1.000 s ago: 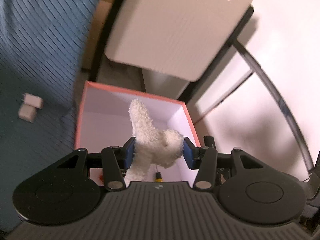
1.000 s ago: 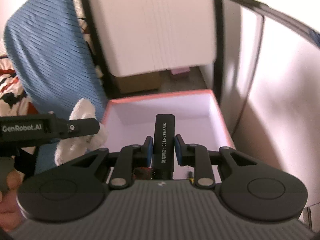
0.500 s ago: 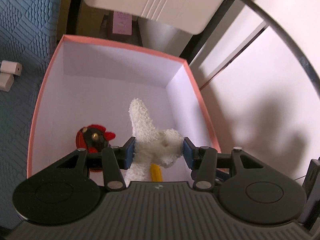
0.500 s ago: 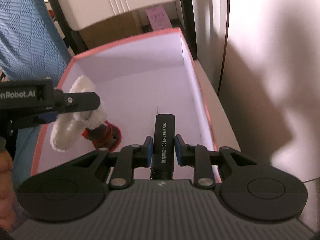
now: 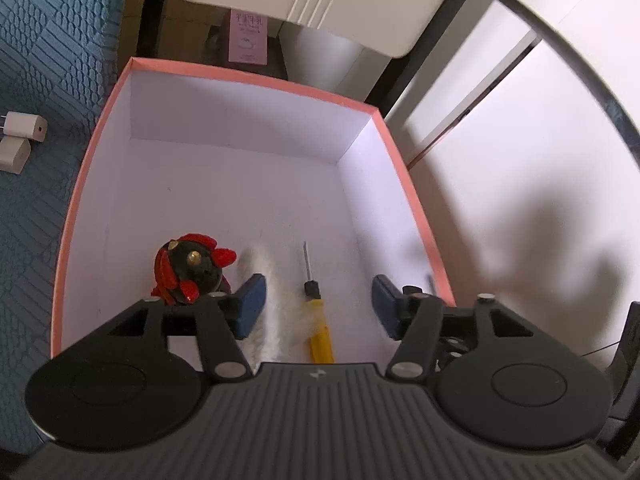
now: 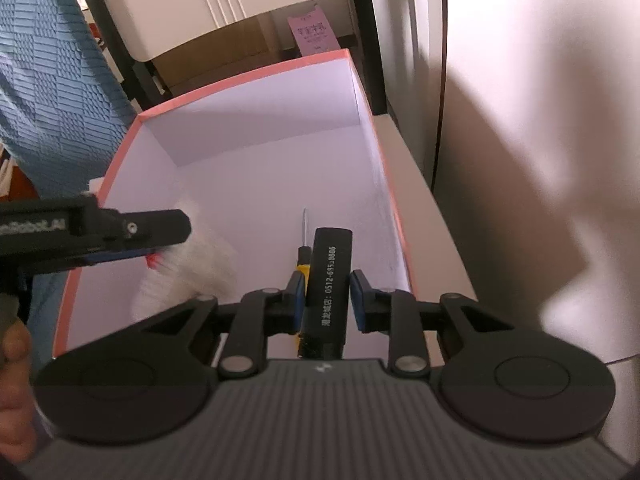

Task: Organize rigid objects
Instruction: 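Lower both into the box and open the left and right grippers, then withdraw both tools from the box toward the white chargers on the cushion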

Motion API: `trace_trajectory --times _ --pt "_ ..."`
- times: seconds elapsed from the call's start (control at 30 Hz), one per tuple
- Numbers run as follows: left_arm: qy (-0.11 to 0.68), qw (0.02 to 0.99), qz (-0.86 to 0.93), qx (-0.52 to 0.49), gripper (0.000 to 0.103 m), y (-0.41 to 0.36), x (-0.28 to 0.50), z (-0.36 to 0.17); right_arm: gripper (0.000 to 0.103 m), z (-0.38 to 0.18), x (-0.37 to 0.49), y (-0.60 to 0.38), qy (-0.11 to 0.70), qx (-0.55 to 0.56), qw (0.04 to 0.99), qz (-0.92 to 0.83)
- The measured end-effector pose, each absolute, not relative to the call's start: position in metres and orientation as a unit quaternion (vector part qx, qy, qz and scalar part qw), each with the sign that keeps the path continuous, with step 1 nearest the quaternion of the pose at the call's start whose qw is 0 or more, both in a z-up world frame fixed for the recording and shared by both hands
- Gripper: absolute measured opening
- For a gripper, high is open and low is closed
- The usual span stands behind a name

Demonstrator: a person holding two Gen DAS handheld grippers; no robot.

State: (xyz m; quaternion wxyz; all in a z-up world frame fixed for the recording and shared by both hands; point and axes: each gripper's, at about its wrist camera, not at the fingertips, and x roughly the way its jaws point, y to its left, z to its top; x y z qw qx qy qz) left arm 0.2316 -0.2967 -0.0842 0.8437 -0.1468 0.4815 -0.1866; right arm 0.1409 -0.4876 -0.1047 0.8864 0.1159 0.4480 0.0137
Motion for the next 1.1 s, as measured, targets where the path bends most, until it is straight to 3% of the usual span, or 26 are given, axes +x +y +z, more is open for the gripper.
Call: trace_trajectory --times 0.1,0.2,0.73,1.1 --pt "0.471 0.85 -0.185 -0.148 0.069 -0.291 0.229 -0.074 0.029 -0.098 0.139 -0.485 0.443 0.112 0.889 0.015" --pt "0.458 0.857 -0.186 -0.148 0.069 -0.281 0.226 -0.061 0.036 -0.089 0.136 -0.482 0.437 0.108 0.893 0.015" --pt "0.341 0.914 -0.164 -0.145 0.069 -0.187 0.177 0.03 0.036 0.012 0.103 -0.422 0.318 0.098 0.942 0.045" --pt "0.29 0.938 -0.136 -0.136 0.069 -0.122 0.129 0.054 0.036 0.035 0.069 -0.36 0.281 0.075 0.954 0.078"
